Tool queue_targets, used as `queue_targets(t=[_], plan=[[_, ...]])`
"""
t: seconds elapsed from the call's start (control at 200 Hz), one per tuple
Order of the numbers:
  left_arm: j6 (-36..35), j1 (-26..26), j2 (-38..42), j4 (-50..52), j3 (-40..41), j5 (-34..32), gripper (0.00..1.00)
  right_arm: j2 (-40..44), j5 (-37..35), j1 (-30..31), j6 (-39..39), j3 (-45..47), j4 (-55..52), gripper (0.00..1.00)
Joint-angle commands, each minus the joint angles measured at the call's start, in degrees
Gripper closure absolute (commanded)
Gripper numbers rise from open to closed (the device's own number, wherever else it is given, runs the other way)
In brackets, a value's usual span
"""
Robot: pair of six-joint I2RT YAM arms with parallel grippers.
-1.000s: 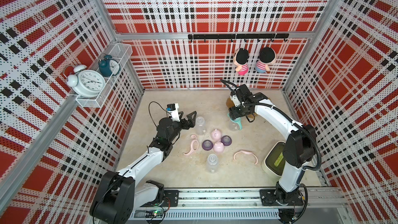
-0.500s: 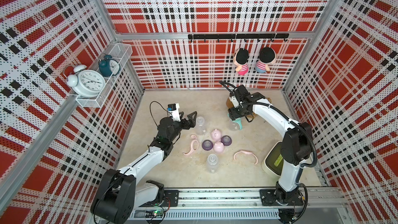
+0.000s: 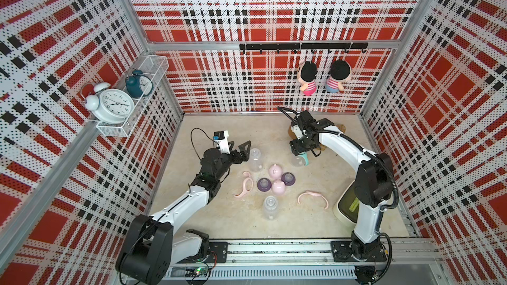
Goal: Assemble the baby bottles
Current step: Close the lid on the baby bottle.
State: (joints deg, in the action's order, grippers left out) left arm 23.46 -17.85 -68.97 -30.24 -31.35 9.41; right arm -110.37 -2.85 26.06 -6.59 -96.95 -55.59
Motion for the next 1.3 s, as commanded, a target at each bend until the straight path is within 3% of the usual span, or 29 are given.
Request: queue_targets(t=[0.0,0.802,1.293], plan=[[-1.1,-0.5,0.0,0.4,-1.3,-0.4,0.02,-2.4,-1.3,-0.3,0.7,2.1,-4.0,0.24],[-1.3,-0.5,0.2,0.9,-1.2,-1.1,0.02,1.1,-1.2,-0.4,0.3,-2.9,-1.4,0.14],[-1.1,-0.2,0.6,1.8,-1.4,-0.4,0.02,16.4,0.7,0.8,-0.9,1.7,1.4,0.06]])
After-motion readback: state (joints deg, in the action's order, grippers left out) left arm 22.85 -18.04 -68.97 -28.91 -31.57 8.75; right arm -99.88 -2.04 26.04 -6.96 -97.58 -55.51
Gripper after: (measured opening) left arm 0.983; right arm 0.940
